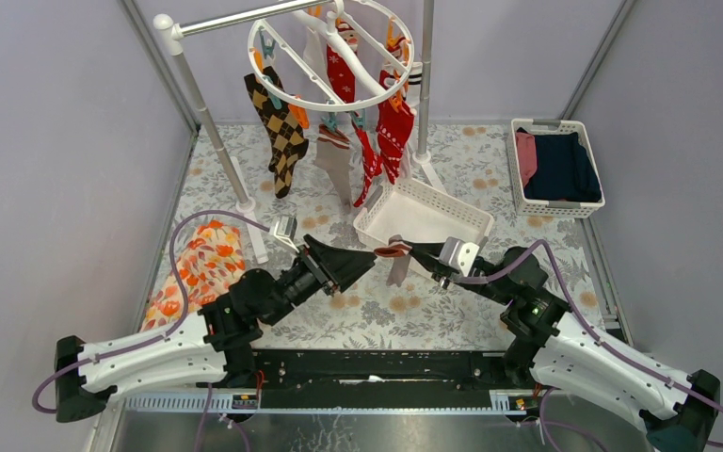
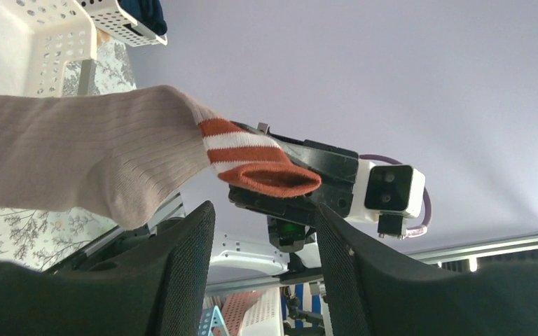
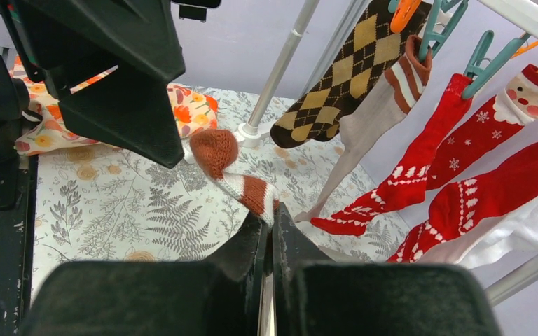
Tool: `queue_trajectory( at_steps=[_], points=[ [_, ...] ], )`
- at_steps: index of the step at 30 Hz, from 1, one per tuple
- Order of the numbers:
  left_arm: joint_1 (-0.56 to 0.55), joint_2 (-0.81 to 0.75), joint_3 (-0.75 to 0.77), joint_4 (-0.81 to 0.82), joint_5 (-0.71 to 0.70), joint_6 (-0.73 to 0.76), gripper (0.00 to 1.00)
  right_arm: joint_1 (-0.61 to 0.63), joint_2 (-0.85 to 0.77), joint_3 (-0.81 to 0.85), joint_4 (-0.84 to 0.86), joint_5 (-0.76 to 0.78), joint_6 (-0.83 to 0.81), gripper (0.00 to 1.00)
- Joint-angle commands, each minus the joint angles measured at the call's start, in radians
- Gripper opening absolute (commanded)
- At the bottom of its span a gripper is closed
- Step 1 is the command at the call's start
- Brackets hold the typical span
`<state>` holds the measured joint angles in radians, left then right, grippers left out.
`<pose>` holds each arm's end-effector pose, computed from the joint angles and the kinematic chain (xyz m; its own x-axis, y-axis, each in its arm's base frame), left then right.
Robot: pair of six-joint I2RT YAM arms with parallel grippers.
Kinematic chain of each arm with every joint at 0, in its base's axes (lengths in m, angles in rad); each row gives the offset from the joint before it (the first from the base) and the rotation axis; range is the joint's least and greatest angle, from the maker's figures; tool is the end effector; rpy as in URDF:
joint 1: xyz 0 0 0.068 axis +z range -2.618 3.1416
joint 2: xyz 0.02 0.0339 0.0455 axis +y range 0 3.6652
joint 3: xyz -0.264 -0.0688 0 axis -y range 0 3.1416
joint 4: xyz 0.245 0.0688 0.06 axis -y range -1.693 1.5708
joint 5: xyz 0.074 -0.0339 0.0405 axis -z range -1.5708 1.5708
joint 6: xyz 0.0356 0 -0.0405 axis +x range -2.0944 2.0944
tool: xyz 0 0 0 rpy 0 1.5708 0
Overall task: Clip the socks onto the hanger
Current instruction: Pick up the sock from the bin.
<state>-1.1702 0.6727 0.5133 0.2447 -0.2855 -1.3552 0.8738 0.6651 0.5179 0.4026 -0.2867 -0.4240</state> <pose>0.0766 -0.1551 0.3076 -0.7491 -0.6347 -0.1897 0.1981 0.0587 -0.9784 0.1002 0.1353 0.3272 0.5226 0.0096 -0.8525 -0.7637 0.4497 -0.4632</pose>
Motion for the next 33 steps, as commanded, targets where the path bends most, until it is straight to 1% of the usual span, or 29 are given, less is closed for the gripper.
queue_trajectory(
  at_steps=[1,6,9,12,14,15,20,21,23,24,26,28,29,30,32,33],
  points=[
    [0.010,0.041,-0.003,0.120,-0.035,0.006,0.58,0.007,-0.011,-0.001,0.066,-0.032,-0.014,0.00],
    [0.019,0.080,0.010,0.149,-0.032,0.007,0.53,0.008,-0.009,-0.004,0.076,-0.046,-0.007,0.00],
    [0.026,0.098,0.012,0.166,-0.028,0.003,0.45,0.008,-0.009,-0.005,0.074,-0.046,-0.004,0.00],
    [0.031,0.125,0.008,0.196,-0.010,-0.005,0.40,0.007,-0.015,-0.005,0.068,-0.048,-0.002,0.00],
    [0.036,0.142,-0.001,0.225,0.004,-0.018,0.32,0.007,-0.018,-0.006,0.065,-0.043,-0.007,0.00],
    [0.041,0.151,-0.001,0.236,0.013,-0.020,0.30,0.007,-0.018,-0.004,0.066,-0.043,-0.008,0.00],
    [0.058,0.167,0.005,0.247,0.048,-0.016,0.17,0.007,-0.006,-0.003,0.066,-0.053,-0.002,0.00],
    [0.061,0.164,0.004,0.245,0.051,-0.012,0.13,0.007,-0.004,-0.003,0.066,-0.053,-0.001,0.00],
    [0.071,0.156,0.000,0.238,0.059,0.005,0.00,0.007,-0.002,-0.002,0.062,-0.053,-0.001,0.00],
    [0.076,0.149,0.000,0.231,0.062,0.024,0.00,0.007,-0.002,-0.001,0.057,-0.054,-0.001,0.00],
    [0.083,0.137,0.015,0.176,0.059,0.102,0.00,0.007,-0.007,0.008,0.033,-0.055,-0.002,0.07],
    [0.087,0.119,0.060,0.057,0.035,0.226,0.00,0.008,-0.011,0.016,0.006,-0.062,0.000,0.14],
    [0.086,0.110,0.085,-0.007,0.016,0.283,0.00,0.008,-0.013,0.020,-0.007,-0.064,0.002,0.19],
    [0.086,0.099,0.119,-0.069,-0.004,0.349,0.00,0.007,-0.018,0.022,-0.017,-0.067,0.008,0.26],
    [0.086,0.094,0.182,-0.199,-0.050,0.469,0.00,0.008,-0.023,0.025,-0.030,-0.060,0.038,0.48],
    [0.087,0.094,0.218,-0.268,-0.069,0.530,0.00,0.008,-0.025,0.035,-0.046,-0.052,0.056,0.56]
  ],
)
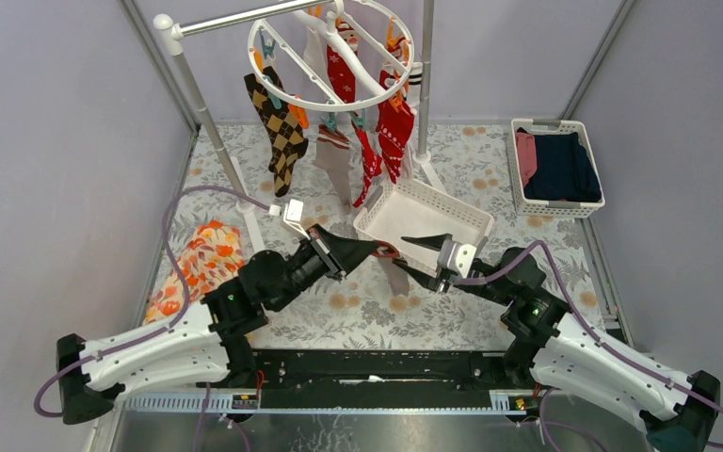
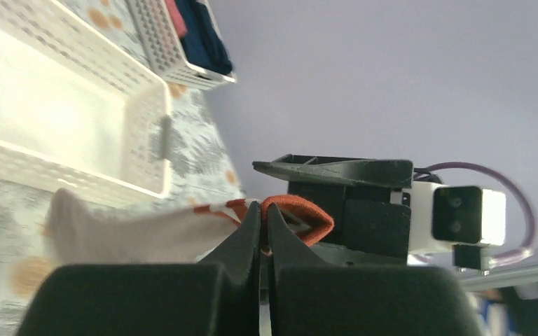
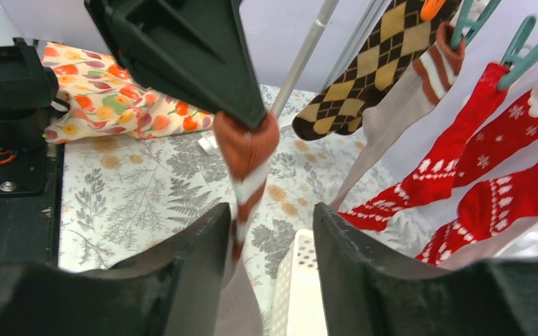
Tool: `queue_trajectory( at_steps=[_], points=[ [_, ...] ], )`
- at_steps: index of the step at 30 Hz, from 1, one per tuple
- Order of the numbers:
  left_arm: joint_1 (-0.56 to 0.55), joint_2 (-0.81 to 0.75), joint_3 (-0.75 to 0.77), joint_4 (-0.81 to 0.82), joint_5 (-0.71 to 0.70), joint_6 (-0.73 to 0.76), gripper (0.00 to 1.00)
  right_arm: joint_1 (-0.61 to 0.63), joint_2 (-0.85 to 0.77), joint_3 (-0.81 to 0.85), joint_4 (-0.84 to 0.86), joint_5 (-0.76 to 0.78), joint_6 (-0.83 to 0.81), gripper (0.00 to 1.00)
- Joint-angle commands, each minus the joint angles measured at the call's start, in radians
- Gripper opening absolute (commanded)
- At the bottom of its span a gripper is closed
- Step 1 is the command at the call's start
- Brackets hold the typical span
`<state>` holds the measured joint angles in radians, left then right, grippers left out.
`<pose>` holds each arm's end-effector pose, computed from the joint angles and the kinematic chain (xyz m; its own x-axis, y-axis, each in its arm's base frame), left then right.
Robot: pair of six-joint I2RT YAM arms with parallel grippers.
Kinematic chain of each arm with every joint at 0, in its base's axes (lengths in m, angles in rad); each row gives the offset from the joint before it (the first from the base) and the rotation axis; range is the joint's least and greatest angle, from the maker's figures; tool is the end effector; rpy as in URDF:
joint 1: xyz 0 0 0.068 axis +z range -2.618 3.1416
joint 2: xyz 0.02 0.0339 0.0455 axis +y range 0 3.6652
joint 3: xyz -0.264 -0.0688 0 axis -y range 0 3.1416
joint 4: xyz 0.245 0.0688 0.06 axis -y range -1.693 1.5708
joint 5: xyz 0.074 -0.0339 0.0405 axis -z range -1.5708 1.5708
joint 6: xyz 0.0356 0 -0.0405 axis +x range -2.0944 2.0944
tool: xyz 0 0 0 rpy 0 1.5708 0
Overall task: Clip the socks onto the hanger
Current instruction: Pick up the sock from the bin.
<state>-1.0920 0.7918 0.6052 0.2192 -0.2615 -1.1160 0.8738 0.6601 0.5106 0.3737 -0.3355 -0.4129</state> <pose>0.0979 -0.1686 0.3184 -0.6567 -0.6185 -0.4315 0.3378 0.2703 -0.9016 0.0986 0.1360 0.3221 0.5039 0.0117 -0.8637 -0.7946 0.3981 -0.4583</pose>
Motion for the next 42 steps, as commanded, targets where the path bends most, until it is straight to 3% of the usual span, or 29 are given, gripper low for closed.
queue_trajectory(
  at_steps=[1,4,11,19,29,36,42],
  points=[
    [0.009,-0.019,0.159,-0.299,-0.104,0.348,0.00,0.007,-0.023,0.054,-0.040,0.001,0.061,0.62],
    [0.009,0.023,0.254,-0.453,-0.117,0.513,0.00,0.008,-0.020,0.105,-0.115,-0.004,0.109,0.71],
    [0.007,0.128,0.421,-0.638,-0.085,0.690,0.00,0.007,0.028,0.228,-0.173,-0.040,0.247,0.72],
    [0.007,0.181,0.507,-0.704,-0.103,0.712,0.00,0.007,0.151,0.333,-0.236,-0.095,0.273,0.69],
    [0.007,0.159,0.524,-0.704,-0.119,0.637,0.00,0.010,0.206,0.277,-0.200,-0.081,0.193,0.71],
    [0.008,0.134,0.506,-0.682,-0.117,0.608,0.00,0.016,0.260,0.274,-0.148,-0.125,0.163,0.57],
    [0.007,0.114,0.488,-0.664,-0.113,0.593,0.00,0.022,0.269,0.272,-0.109,-0.109,0.140,0.35]
  ],
)
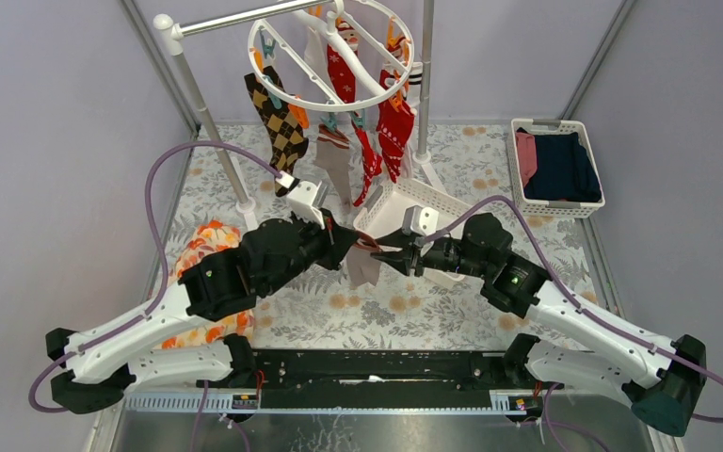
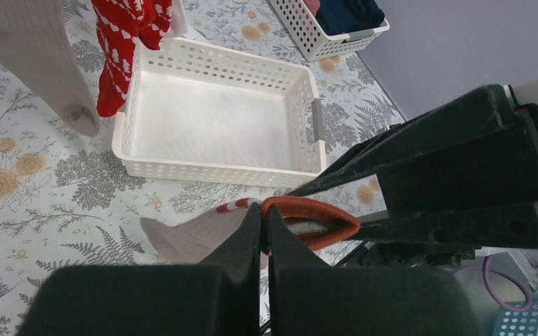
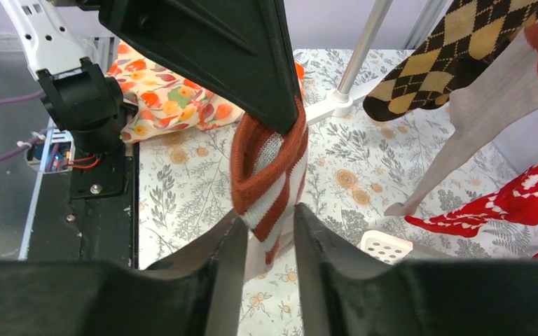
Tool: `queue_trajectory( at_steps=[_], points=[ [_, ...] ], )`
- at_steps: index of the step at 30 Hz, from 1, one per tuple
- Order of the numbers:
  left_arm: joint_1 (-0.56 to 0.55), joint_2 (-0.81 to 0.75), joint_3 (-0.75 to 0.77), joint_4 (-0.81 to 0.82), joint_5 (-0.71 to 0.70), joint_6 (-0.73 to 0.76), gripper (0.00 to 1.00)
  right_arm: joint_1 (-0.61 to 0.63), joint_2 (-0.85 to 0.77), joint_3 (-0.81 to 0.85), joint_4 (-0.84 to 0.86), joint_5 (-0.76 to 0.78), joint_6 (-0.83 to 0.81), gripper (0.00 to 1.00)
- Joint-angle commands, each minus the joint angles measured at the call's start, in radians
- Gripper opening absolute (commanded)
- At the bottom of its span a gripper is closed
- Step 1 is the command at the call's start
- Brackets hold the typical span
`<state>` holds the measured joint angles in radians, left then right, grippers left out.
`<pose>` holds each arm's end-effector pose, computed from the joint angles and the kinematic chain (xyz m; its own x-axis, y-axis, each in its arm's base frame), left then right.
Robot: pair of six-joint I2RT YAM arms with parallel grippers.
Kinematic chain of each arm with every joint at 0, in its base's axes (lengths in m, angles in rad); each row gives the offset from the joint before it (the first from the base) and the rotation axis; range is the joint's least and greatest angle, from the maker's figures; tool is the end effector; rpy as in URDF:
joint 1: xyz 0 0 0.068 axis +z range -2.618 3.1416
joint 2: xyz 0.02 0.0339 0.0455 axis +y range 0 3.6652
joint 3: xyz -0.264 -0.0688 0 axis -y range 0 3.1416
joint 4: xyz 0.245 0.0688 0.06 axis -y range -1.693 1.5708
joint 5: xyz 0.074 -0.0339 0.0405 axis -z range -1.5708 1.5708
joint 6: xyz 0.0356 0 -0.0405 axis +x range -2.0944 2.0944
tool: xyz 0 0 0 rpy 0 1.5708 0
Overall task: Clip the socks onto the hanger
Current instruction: Pick up the sock from the bin.
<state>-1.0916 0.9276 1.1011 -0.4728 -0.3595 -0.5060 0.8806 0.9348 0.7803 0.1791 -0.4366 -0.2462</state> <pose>0.1011 -0.1674 0.3945 -0.4464 -0.1249 -0.8861 0.5251 0.7652 -0.3724 0.1289 0.1798 0.3501 0.2511 -0.0428 -0.9670 -0.9349 0.2480 -0.2537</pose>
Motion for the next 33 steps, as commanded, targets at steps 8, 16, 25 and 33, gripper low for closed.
queue_trajectory(
  at_steps=[8,16,25,33],
  points=[
    [0.009,-0.064,-0.066,0.065,-0.014,-0.032,0.00,0.015,-0.043,-0.007,0.131,-0.070,-0.021,0.00],
    [0.008,-0.321,-0.319,0.389,0.105,0.162,0.71,0.015,-0.138,0.052,-0.070,-0.029,-0.050,0.00],
    [0.008,-0.602,-0.819,0.979,0.491,0.581,0.94,0.014,-0.167,0.095,-0.224,-0.154,-0.133,0.00],
    [0.007,-0.423,-0.792,1.094,0.587,0.751,0.87,0.015,-0.128,0.100,-0.204,-0.260,-0.113,0.00]
  ],
)
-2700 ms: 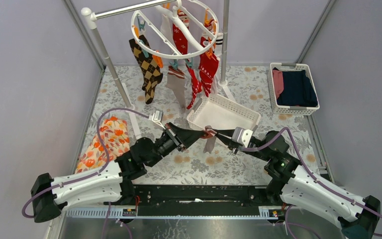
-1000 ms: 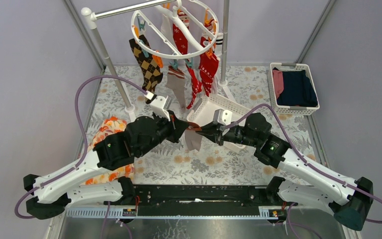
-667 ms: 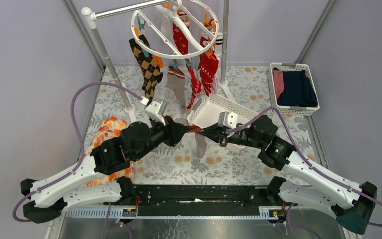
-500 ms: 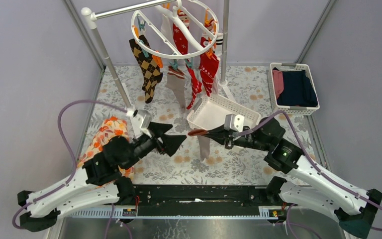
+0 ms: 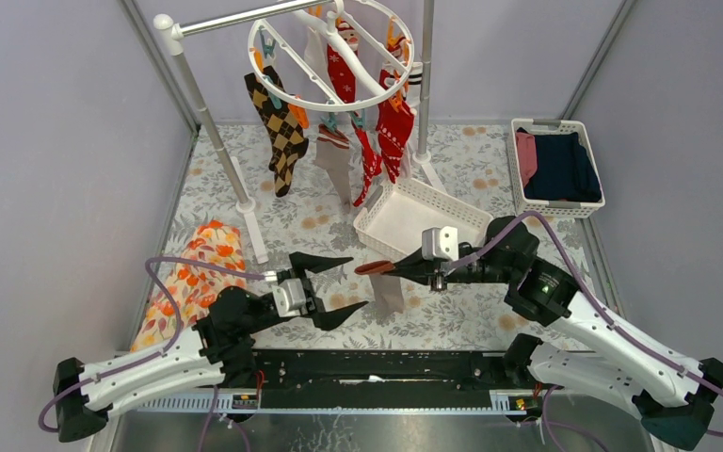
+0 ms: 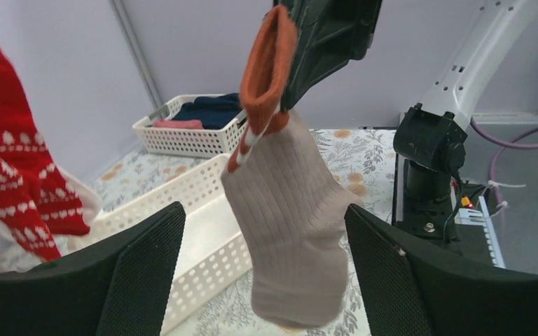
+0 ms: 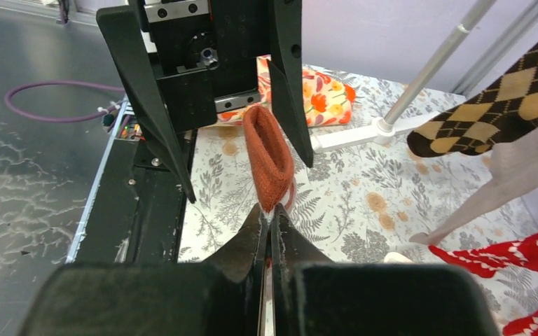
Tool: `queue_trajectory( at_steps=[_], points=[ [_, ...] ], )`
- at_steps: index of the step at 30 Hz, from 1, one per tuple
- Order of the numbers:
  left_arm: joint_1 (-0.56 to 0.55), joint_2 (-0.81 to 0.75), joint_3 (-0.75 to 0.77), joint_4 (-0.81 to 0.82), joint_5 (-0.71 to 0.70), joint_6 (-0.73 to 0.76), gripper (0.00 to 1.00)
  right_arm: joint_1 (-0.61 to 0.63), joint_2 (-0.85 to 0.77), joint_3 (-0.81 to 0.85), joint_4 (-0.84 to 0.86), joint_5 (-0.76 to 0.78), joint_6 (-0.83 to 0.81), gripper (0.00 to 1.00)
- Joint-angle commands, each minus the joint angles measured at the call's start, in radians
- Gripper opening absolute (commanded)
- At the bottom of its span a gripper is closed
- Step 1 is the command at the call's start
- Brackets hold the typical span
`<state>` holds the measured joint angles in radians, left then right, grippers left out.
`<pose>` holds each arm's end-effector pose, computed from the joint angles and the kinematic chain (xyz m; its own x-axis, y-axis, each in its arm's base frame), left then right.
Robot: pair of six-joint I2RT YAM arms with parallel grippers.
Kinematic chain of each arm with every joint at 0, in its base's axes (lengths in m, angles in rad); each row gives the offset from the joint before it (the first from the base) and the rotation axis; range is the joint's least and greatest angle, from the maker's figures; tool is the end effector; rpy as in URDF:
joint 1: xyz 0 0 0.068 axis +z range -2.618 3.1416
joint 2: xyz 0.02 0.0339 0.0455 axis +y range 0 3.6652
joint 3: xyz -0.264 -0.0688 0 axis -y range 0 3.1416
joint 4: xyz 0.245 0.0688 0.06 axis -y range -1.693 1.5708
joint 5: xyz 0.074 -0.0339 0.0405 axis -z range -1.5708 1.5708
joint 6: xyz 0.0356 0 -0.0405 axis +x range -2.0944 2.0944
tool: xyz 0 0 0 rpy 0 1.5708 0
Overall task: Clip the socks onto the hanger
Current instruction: Pick up the sock from the bin.
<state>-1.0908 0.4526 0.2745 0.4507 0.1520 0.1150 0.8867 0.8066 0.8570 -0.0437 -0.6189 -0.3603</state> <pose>0.0596 -0.1262 0.2740 0.2318 -0.1997 -0.9520 0.9236 0.3523 0.1510 0.0990 0.1541 0.3770 0.3558 -0.0181 -0.9344 -0.9323 0.0628 -0.3562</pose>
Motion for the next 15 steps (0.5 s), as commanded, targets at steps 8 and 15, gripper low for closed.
queue_trajectory(
  at_steps=[8,15],
  points=[
    [0.011,0.098,0.005,0.311,0.083,0.111,0.69,0.009,0.011,0.016,0.029,-0.113,0.009,0.00],
    [0.017,0.135,-0.022,0.400,0.109,0.064,0.62,0.009,0.019,0.015,0.034,-0.130,0.020,0.00]
  ],
)
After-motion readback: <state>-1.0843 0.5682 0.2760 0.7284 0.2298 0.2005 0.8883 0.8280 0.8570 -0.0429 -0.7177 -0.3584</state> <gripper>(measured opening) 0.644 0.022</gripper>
